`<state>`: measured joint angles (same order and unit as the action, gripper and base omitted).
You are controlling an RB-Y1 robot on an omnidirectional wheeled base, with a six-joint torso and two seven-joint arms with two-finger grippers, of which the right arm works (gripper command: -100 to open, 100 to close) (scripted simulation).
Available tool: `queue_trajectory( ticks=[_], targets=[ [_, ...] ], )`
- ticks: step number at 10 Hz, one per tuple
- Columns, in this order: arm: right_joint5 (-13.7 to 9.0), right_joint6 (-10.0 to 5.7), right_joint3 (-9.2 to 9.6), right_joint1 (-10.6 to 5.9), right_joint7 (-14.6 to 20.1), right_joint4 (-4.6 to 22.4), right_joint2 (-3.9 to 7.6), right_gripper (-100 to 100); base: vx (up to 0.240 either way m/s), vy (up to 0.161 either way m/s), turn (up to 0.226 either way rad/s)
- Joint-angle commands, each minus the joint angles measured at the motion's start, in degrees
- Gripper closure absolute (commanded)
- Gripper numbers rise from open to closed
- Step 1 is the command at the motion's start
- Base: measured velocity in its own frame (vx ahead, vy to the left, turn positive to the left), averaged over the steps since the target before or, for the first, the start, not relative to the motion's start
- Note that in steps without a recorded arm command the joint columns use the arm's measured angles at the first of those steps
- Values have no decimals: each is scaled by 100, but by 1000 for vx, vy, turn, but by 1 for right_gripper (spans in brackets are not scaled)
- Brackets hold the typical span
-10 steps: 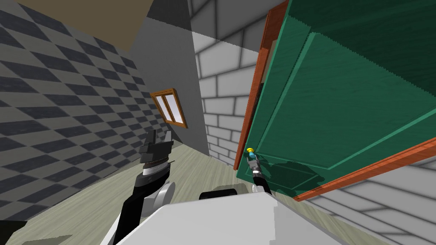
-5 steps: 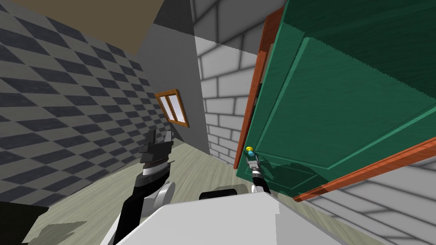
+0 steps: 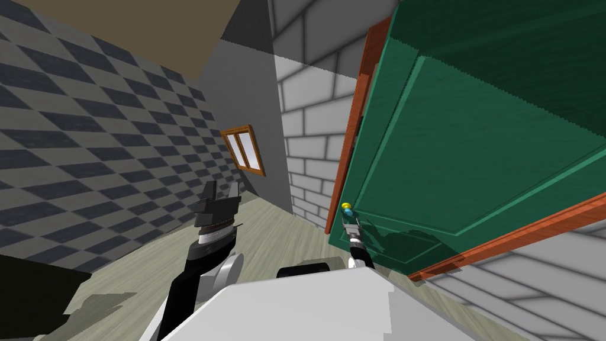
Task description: Pull the door open
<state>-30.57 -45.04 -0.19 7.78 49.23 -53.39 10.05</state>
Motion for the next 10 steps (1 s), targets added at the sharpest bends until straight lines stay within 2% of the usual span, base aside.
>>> queue_trajectory(
  ticks=[1, 2, 3, 5, 6, 8, 10],
  targets=[
    [-74, -15, 34, 15, 212, -24, -8, -100, -61, -14, 31],
    [-191, -38, 88, 30, 416, -46, -17, -100, -60, -12, 44],
    [-191, -38, 88, 30, 448, -46, -17, -100, -44, -12, 21],
    [-411, -81, 189, 58, 828, -88, -33, -100, -64, -17, 59],
    [-411, -81, 189, 58, 912, -88, -33, -100, -56, -10, 26],
    [-605, -118, 279, 83, 1276, -125, -48, -100, -64, -9, 59],
    [-693, -135, 319, 94, 1541, -142, -55, -100, -49, -11, 22]
  ],
)
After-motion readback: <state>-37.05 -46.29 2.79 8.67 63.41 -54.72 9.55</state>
